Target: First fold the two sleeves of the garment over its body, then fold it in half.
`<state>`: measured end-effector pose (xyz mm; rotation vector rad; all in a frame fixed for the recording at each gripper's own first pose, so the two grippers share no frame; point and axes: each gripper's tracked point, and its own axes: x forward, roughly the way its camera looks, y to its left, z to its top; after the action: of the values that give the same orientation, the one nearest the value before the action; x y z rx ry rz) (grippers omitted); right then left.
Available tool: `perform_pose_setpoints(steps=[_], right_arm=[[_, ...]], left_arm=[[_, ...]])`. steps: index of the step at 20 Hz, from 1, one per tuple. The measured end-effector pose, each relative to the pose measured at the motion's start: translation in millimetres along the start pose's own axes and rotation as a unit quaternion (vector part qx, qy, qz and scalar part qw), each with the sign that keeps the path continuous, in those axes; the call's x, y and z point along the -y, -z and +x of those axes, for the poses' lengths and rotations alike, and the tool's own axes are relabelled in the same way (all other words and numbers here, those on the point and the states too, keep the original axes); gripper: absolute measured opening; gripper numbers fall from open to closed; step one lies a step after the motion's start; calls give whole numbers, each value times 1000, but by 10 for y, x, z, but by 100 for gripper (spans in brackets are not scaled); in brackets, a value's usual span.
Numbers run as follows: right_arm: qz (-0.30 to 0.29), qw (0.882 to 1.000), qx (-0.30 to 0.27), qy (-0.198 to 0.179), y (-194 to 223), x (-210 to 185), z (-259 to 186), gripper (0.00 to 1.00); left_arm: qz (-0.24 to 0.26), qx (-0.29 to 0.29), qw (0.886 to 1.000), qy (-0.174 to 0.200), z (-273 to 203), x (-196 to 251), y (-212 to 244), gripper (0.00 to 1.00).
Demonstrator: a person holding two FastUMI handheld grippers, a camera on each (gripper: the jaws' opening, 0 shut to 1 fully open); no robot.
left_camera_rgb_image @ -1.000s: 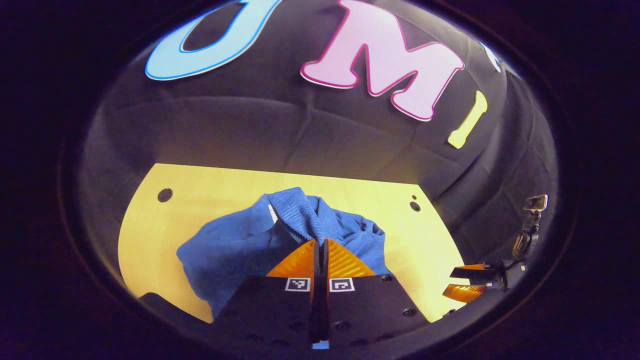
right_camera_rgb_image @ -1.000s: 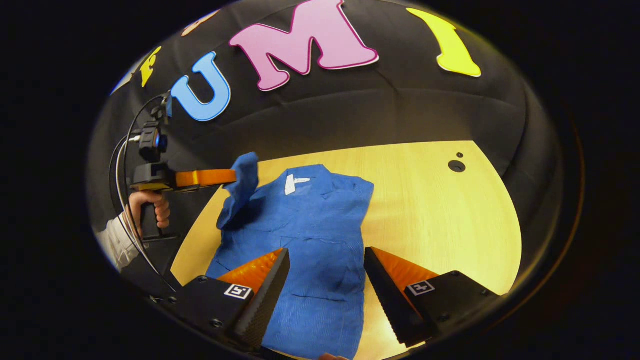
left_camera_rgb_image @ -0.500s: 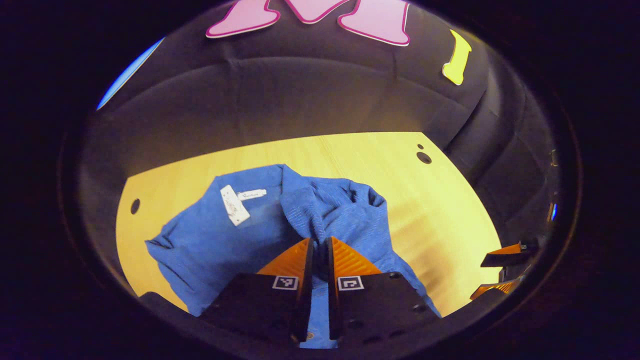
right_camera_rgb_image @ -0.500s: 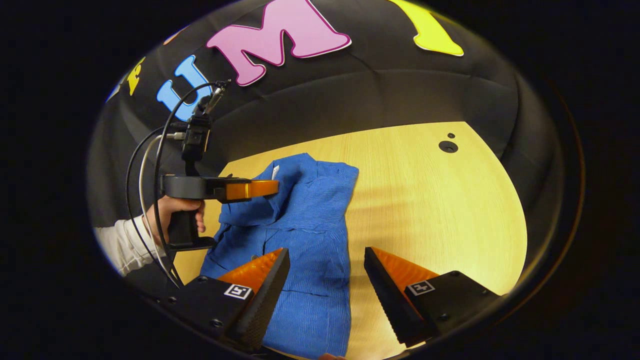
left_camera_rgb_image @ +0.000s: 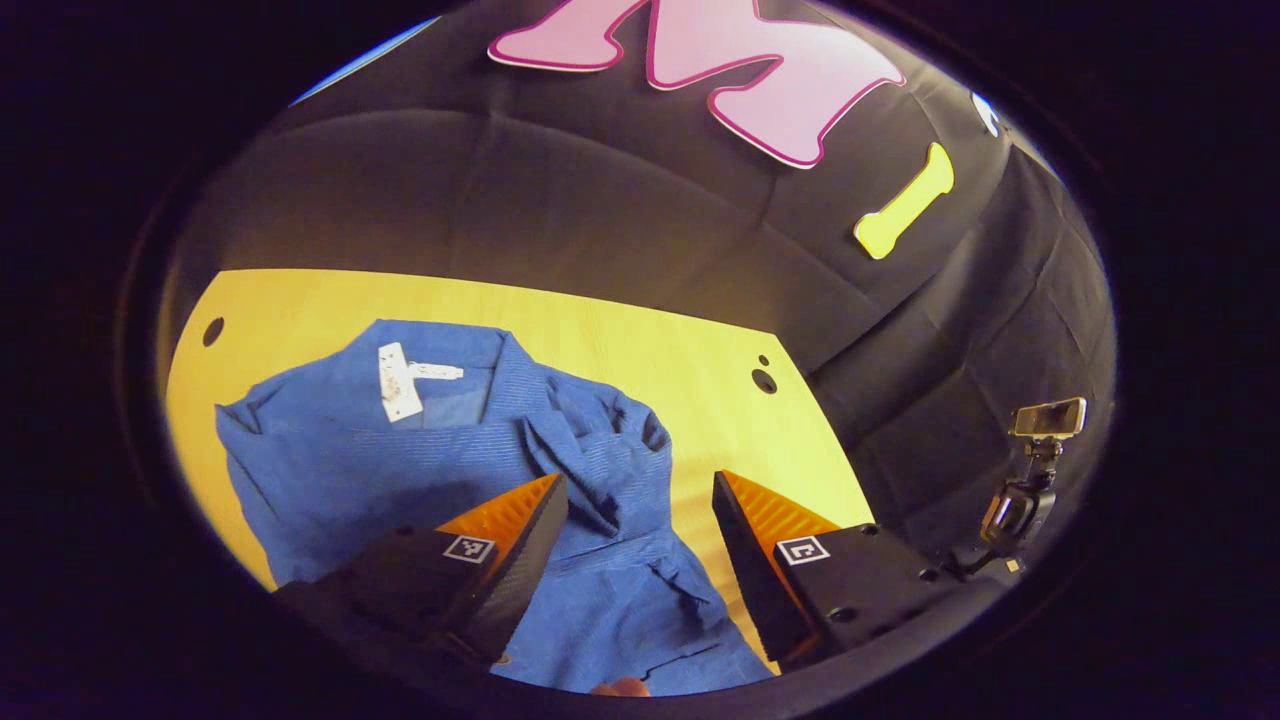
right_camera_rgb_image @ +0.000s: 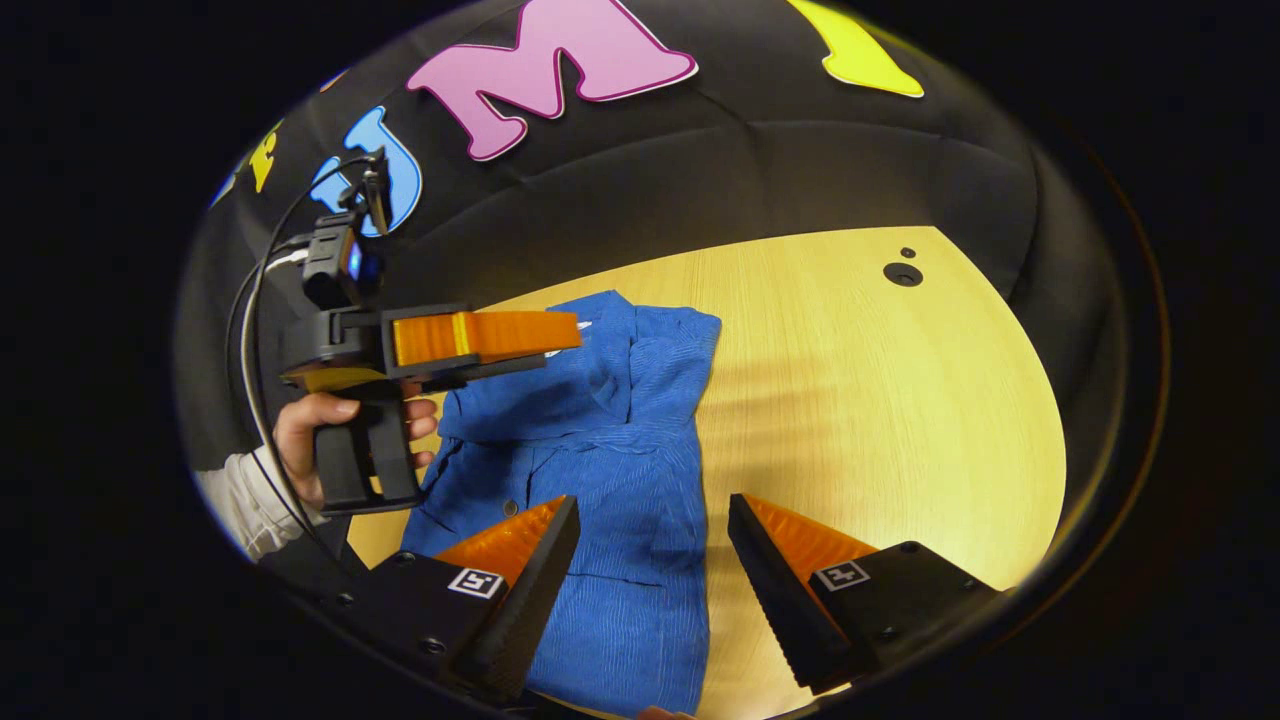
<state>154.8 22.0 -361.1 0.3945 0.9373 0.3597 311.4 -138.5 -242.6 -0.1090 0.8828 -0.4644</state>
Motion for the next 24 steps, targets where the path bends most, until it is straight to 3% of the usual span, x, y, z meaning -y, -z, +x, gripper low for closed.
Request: perform_pose_setpoints(steps=[5,8,9,11,15,20,24], right_arm=[[0,1000,-17,8,203,-79,-107,96],[-6,999,-35,29,469,-68,-247,96],[-6,998,-46,37,591,-69,-294,96],[-7,996,-67,53,846,-52,-367,96],[-22,991,-112,75,1327,-113,-532,96],[-17,986,-138,92,1650,-137,-626,98],[-10,979,-169,116,1918,-30,-681,98]], left_arm=[[2,-6,997,-75,-895,-447,558,84],[-21,-41,988,-145,-1479,-897,1305,84],[-30,-59,984,-167,-1573,-1043,1583,81],[-53,-93,975,-197,-1716,-1243,2085,84],[-110,-139,959,-219,-1949,-1332,2776,86],[-126,-176,943,-254,-2031,-1467,3120,85],[-162,-219,929,-249,-1917,-1489,3376,85]])
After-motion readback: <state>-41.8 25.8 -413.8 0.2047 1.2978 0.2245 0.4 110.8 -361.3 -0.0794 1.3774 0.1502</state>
